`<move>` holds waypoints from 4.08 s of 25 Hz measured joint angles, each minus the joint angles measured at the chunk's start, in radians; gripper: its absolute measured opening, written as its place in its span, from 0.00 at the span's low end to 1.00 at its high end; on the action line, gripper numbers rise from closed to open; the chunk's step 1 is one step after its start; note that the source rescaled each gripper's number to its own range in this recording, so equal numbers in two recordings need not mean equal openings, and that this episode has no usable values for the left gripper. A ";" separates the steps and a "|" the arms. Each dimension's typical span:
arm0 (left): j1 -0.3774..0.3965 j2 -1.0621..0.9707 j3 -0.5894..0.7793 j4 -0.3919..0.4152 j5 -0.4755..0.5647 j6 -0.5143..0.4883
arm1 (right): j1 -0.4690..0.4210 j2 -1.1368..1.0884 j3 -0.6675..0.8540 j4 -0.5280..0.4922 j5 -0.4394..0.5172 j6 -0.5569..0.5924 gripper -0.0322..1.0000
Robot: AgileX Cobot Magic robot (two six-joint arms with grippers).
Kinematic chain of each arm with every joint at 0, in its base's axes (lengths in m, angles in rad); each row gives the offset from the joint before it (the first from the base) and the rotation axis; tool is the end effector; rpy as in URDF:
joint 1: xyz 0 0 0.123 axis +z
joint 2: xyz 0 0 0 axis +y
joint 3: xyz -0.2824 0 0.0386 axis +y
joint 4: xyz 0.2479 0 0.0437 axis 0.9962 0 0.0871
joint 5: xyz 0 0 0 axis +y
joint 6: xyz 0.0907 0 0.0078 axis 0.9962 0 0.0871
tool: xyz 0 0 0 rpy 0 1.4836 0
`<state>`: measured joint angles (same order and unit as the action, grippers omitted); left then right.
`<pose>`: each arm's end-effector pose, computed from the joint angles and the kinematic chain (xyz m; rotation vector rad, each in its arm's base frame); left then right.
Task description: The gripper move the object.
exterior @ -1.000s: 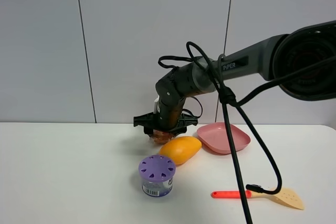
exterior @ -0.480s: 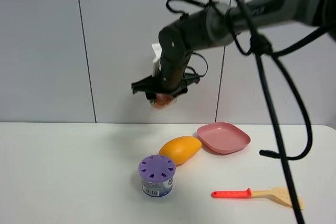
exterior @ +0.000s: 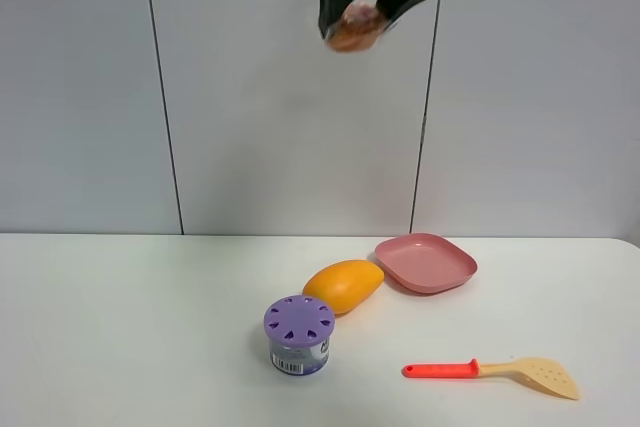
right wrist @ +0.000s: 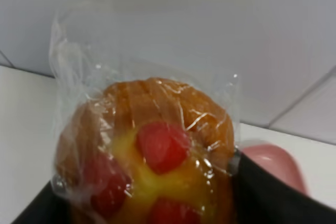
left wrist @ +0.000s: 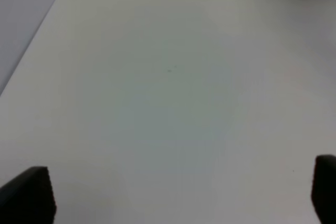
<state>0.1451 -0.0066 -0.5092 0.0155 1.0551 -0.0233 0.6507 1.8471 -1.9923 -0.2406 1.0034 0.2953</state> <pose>-0.0068 0.0002 0.2801 -0.1710 2.0169 0.0956 0.3435 0.2385 0.4019 -0.4592 2.2701 0.1791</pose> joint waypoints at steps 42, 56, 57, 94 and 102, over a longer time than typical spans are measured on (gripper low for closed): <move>0.000 0.000 0.000 0.000 0.000 0.000 | -0.246 -0.088 0.918 -0.200 -0.365 0.451 0.03; 0.000 0.000 0.000 0.000 0.000 0.000 | -0.246 0.044 0.918 -0.211 -0.466 0.463 0.03; 0.000 0.000 0.000 0.000 0.000 0.000 | -0.246 0.051 0.918 -0.211 -0.467 0.471 0.03; 0.000 0.000 0.000 0.000 0.000 0.000 | -0.246 -0.006 0.924 -0.187 -0.374 0.359 0.53; 0.000 0.000 0.000 0.000 0.000 0.000 | -0.246 -0.285 0.925 0.034 -0.250 -0.049 0.53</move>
<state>0.1451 -0.0066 -0.5092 0.0155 1.0551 -0.0233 0.4044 1.5617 -1.0676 -0.2065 0.7533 0.2463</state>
